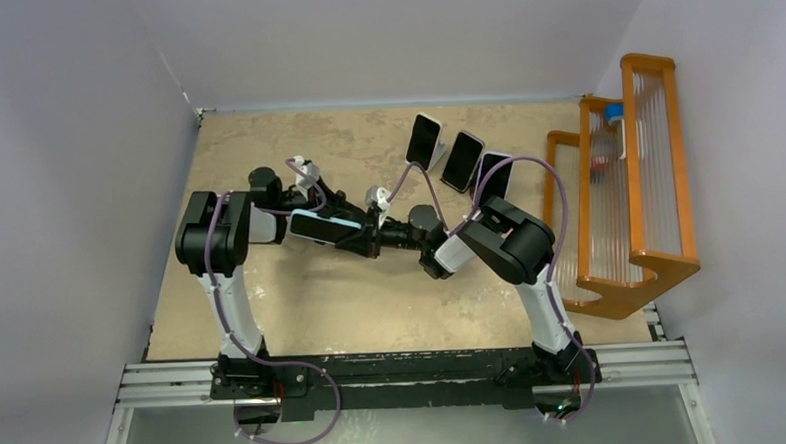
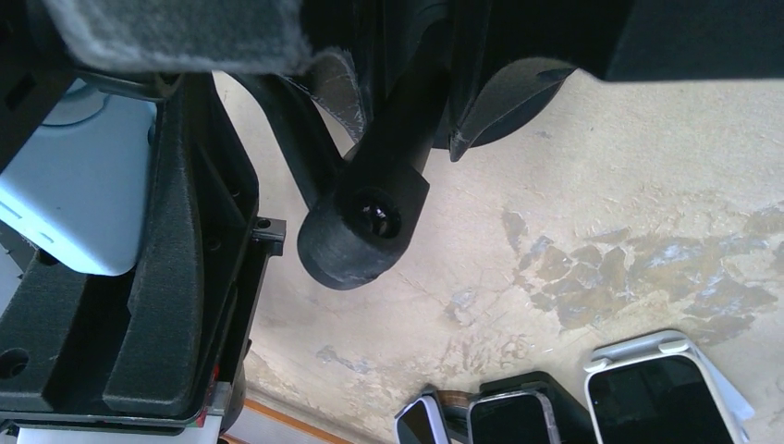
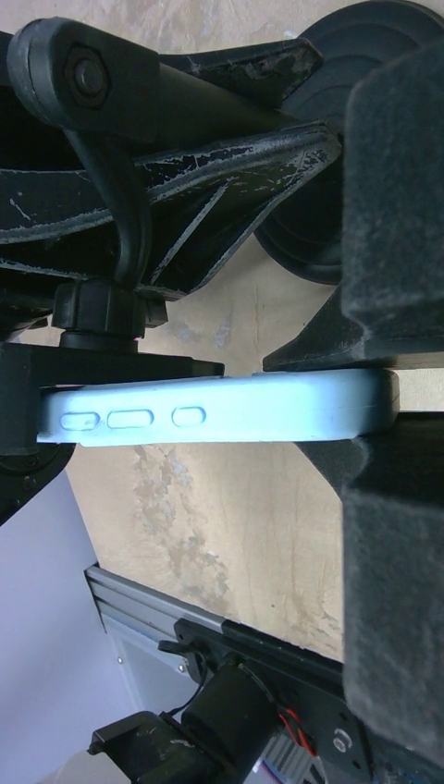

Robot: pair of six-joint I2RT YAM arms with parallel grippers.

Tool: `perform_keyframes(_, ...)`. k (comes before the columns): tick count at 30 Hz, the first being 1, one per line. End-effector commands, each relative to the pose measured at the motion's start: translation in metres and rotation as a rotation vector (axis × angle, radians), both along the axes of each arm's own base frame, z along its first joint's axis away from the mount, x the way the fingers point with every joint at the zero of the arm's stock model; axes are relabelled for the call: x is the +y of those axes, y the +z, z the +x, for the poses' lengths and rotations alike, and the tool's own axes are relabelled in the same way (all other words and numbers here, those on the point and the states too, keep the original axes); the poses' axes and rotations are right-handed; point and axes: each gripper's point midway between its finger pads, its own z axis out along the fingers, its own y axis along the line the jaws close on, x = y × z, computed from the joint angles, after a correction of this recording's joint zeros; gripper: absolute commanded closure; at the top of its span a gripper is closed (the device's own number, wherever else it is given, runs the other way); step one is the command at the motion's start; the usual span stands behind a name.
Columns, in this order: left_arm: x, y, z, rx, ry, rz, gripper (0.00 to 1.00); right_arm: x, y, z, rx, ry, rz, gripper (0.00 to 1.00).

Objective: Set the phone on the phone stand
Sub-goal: Install the phone on the phone stand.

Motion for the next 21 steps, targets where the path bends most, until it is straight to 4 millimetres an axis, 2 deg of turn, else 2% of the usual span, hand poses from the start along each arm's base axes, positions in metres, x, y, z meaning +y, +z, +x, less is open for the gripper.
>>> perform_keyframes(1, -0.007, 0.027, -0.002, 0.042, 0.025, -0.004, 1.0, -0.063, -0.169, -0.056, 0.595, -0.058, -0.518, 1.0)
perform_keyframes(6, -0.007, 0.026, -0.003, 0.035, 0.015, -0.001, 1.0, -0.078, -0.158, -0.046, 0.703, -0.073, -0.52, 1.0)
perform_keyframes(10, -0.007, 0.024, -0.003, 0.04, 0.009, 0.001, 1.0, -0.094, -0.132, -0.024, 0.717, -0.104, -0.492, 1.0)
perform_keyframes(14, -0.009, 0.022, -0.003, 0.047, 0.004, 0.003, 1.0, -0.096, -0.104, 0.001, 0.675, -0.142, -0.482, 0.99)
perform_keyframes(16, -0.009, 0.021, -0.003, 0.051, 0.005, 0.005, 1.0, -0.091, -0.089, 0.012, 0.645, -0.145, -0.475, 0.87)
perform_keyframes(21, -0.01, 0.018, 0.001, 0.06, 0.026, 0.014, 1.0, -0.085, -0.066, 0.022, 0.605, -0.144, -0.452, 0.46)
